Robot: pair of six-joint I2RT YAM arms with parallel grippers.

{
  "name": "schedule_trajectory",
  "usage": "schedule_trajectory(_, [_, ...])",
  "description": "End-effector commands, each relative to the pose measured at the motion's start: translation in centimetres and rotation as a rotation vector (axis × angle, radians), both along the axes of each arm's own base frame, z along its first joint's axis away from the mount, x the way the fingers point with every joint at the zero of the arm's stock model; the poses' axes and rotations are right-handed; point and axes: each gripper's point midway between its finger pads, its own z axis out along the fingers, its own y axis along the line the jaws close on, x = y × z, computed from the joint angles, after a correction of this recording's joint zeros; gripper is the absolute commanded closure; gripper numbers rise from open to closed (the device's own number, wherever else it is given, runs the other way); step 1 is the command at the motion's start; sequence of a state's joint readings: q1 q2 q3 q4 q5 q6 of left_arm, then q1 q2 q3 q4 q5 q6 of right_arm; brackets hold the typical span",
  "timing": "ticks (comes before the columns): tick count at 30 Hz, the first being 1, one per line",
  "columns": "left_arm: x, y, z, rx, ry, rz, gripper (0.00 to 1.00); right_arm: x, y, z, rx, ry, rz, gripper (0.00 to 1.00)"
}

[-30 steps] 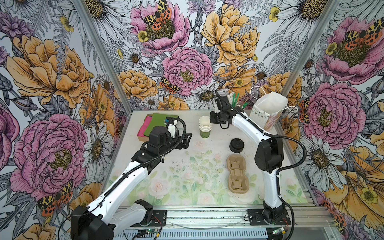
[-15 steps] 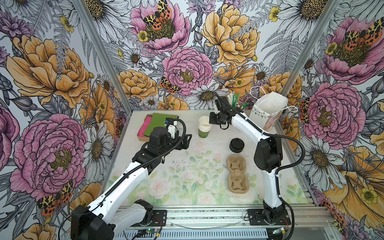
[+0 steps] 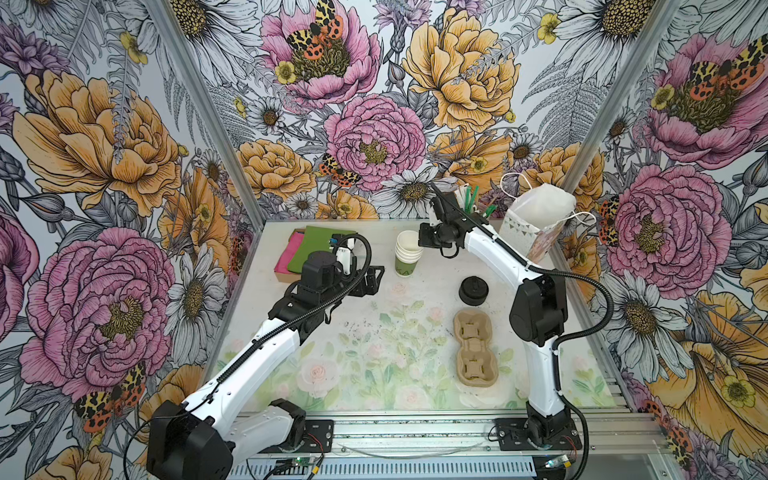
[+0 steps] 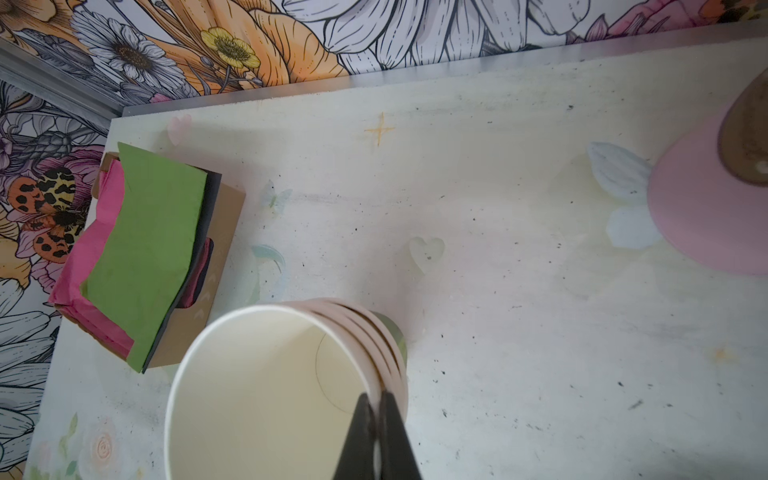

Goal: Pack the takeout coffee
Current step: 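Grip the rim of the top white cup with the right gripper, then lift the top cup off the stack with the right gripper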

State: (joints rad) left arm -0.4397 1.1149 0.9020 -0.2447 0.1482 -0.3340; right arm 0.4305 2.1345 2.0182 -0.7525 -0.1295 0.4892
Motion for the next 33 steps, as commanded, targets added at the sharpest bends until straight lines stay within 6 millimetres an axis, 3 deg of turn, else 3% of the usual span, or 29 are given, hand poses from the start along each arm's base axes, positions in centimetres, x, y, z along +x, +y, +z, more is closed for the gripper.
schedule_trajectory(1, [0.3,0.1,0.5,-0.032,-0.013,-0.002,0.01,-0.5,-0.1,4.0,0.045,-0.064,0.001,1.0])
schedule_trajectory(6, [0.6,0.1,0.3,-0.074,0.001,0.005,0.02,-1.0,0.6,4.3,0.052,-0.066,0.021,1.0])
schedule_trajectory(11, [1.7,0.0,-0.4,-0.206,0.07,0.008,0.1,-2.0,1.6,3.5,0.043,-0.047,0.048,1.0])
schedule_trajectory(21, [4.4,-0.6,-2.9,-0.296,0.187,0.017,0.18,-3.4,2.5,2.4,0.032,-0.021,0.078,1.0])
schedule_trajectory(33, [4.3,0.6,-1.8,-0.249,0.123,0.045,0.13,-3.2,2.1,10.1,0.073,-0.185,0.078,1.0])
